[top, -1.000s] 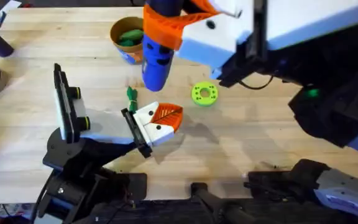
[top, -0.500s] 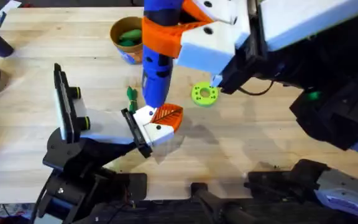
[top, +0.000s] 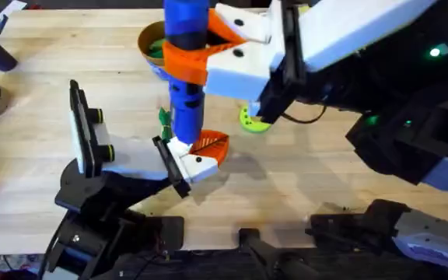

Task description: Pick up the gripper from the table and insert it into the empty holder that is missing its gripper. Then pick up a screw, insert it into the mounting hole, and use the screwdriver to tighten it. Finally, clean up the table by picking up the vegetable and placing it into the bucket.

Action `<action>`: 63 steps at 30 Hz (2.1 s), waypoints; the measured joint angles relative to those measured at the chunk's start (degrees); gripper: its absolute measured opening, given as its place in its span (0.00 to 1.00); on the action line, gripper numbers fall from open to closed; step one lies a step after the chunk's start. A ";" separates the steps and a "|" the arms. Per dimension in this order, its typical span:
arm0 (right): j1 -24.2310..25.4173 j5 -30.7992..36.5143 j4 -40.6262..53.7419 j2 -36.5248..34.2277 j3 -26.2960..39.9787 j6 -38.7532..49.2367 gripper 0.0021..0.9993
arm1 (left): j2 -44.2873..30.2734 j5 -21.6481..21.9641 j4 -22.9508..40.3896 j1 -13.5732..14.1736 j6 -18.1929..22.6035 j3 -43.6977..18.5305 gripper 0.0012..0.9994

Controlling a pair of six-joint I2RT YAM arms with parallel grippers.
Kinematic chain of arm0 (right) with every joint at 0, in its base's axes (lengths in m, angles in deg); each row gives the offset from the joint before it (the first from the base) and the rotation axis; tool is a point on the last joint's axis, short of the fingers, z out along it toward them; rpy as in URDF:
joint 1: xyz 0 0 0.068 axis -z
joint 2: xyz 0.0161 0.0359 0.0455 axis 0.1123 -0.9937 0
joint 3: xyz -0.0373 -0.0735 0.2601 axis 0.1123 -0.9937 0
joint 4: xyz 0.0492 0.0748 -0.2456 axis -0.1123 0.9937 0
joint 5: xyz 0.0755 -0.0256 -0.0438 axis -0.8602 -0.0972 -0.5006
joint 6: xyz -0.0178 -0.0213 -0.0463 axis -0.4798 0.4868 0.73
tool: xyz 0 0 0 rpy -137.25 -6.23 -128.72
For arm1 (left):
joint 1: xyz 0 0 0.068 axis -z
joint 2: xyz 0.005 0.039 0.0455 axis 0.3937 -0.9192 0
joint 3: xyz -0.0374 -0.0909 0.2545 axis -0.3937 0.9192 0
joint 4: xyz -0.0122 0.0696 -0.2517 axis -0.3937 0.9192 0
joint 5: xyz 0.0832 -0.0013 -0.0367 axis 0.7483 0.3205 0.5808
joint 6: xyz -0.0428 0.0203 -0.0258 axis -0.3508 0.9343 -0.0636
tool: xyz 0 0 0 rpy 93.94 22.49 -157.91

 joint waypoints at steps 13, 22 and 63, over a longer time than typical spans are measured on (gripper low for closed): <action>-0.06 0.03 -1.80 -0.39 0.00 0.02 0.04 | 0.00 0.00 0.00 0.00 0.00 0.00 0.01; 0.21 0.04 -2.12 -0.39 0.00 0.00 0.04 | 0.00 0.00 0.00 0.00 -0.02 0.00 0.01; 0.24 0.24 2.17 -0.38 0.00 2.16 0.04 | -0.24 -0.85 0.07 0.11 -0.07 0.00 0.01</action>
